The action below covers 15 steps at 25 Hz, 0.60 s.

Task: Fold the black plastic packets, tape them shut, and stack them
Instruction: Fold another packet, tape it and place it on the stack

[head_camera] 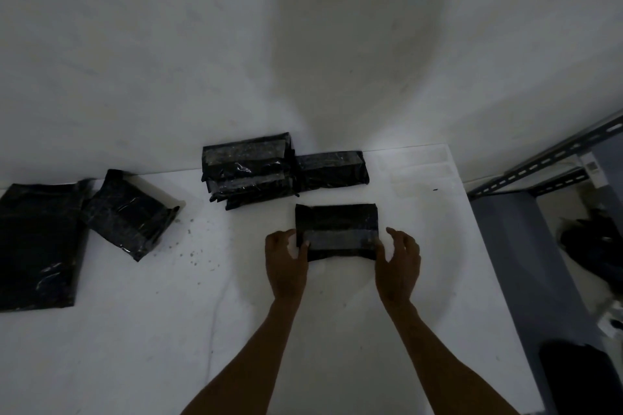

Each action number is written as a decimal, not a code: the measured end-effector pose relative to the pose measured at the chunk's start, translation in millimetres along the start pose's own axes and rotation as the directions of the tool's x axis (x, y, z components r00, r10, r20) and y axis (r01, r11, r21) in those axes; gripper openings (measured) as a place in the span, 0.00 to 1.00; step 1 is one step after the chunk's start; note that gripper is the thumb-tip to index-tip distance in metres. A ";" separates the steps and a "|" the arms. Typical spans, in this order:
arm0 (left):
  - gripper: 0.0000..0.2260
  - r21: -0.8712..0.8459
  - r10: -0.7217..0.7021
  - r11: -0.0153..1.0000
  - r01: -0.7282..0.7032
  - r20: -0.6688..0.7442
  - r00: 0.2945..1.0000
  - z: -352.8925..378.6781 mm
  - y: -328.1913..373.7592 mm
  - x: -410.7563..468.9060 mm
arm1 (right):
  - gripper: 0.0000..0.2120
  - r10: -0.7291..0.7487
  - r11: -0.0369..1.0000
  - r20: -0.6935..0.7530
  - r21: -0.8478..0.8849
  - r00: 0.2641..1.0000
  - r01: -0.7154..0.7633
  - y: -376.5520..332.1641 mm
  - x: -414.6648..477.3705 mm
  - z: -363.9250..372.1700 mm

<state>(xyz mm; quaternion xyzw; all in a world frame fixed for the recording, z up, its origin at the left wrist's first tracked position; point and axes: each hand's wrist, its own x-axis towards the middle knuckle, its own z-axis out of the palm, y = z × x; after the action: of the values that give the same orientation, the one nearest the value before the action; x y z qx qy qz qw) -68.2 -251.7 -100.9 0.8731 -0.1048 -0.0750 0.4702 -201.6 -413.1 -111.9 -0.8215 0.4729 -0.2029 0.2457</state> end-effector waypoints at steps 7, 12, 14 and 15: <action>0.08 0.101 0.305 0.914 -0.393 0.467 0.830 18.9 -5.6 25.2 | 0.09 -0.490 0.868 0.362 0.118 0.793 0.483 -19.6 19.5 23.9; 0.15 0.074 0.302 0.905 -0.419 0.582 0.755 -1.8 -31.8 44.0 | 0.15 -0.431 0.900 0.473 0.165 0.769 0.403 0.6 39.5 5.2; 0.17 0.076 0.271 0.921 -0.382 0.579 0.769 -7.0 -33.7 43.2 | 0.18 -0.377 0.926 0.472 0.180 0.797 0.331 3.4 41.1 0.3; 0.18 0.084 0.265 0.922 -0.378 0.574 0.774 -9.4 -33.7 41.3 | 0.19 -0.344 0.939 0.476 0.183 0.809 0.291 4.6 40.7 -2.6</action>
<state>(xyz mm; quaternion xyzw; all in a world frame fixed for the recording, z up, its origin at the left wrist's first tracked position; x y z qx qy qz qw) -22.3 -236.5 -125.4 0.8243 -0.3911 -0.2313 0.3378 -187.0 -451.4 -108.5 -0.8995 0.2378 -0.0446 0.3638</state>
